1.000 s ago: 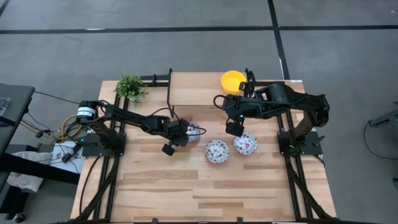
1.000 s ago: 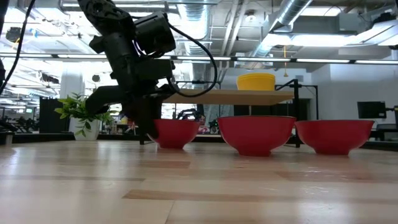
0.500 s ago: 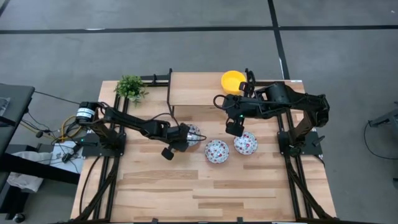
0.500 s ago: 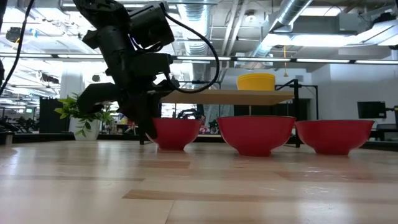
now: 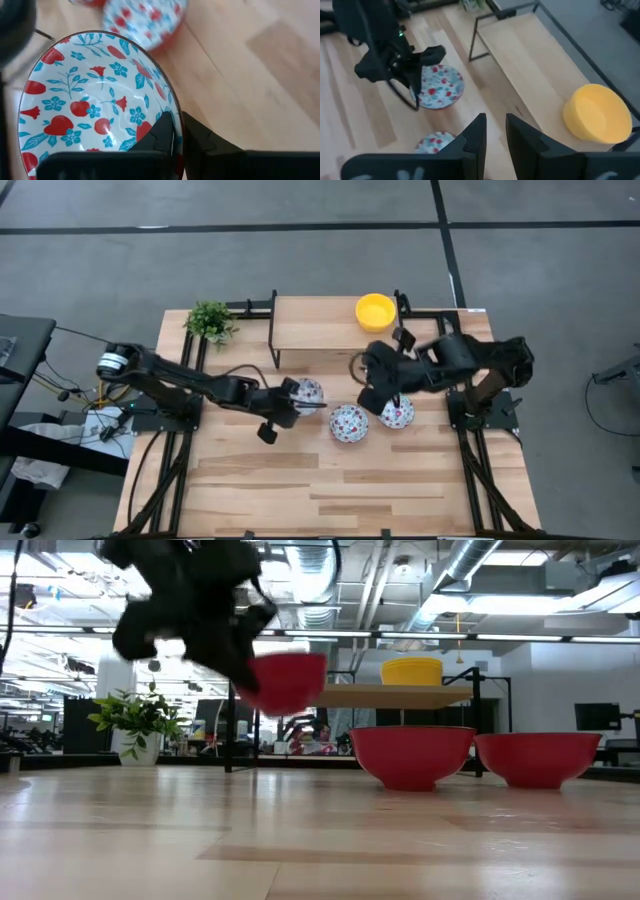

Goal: Pick & Place Mini bowls
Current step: Put the patterned bowl on the shelf

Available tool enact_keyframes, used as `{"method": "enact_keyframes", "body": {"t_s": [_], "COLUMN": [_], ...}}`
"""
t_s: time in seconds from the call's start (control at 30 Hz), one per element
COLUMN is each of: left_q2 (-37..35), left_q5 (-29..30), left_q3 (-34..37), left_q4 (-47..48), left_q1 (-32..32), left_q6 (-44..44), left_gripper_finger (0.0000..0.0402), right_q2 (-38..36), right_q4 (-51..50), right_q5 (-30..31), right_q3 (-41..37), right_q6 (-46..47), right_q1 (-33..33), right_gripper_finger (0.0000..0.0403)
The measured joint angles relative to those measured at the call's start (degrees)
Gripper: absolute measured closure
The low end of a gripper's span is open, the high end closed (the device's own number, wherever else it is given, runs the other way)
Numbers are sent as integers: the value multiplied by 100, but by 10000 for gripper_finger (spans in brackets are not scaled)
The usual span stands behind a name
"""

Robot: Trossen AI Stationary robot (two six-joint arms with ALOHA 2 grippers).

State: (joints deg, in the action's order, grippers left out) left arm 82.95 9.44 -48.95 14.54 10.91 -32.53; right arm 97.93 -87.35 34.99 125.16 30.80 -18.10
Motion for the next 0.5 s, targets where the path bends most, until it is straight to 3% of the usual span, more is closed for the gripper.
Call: {"method": "enact_keyframes", "body": {"t_s": [0.3, 0.5], "left_q2": [-1070, -1297], "left_q5": [405, 419], "left_q3": [0, -327], "left_q4": [2, 485], "left_q1": [-19, -19], "left_q6": [560, 1114], "left_gripper_finger": [384, 386], "right_q2": [91, 407], "right_q4": [56, 512], "right_q5": [900, 1424], "right_q3": [-26, -527], "right_q6": [1819, 3284], "right_q1": [-1271, -1902], "right_gripper_finger": [339, 339]}}
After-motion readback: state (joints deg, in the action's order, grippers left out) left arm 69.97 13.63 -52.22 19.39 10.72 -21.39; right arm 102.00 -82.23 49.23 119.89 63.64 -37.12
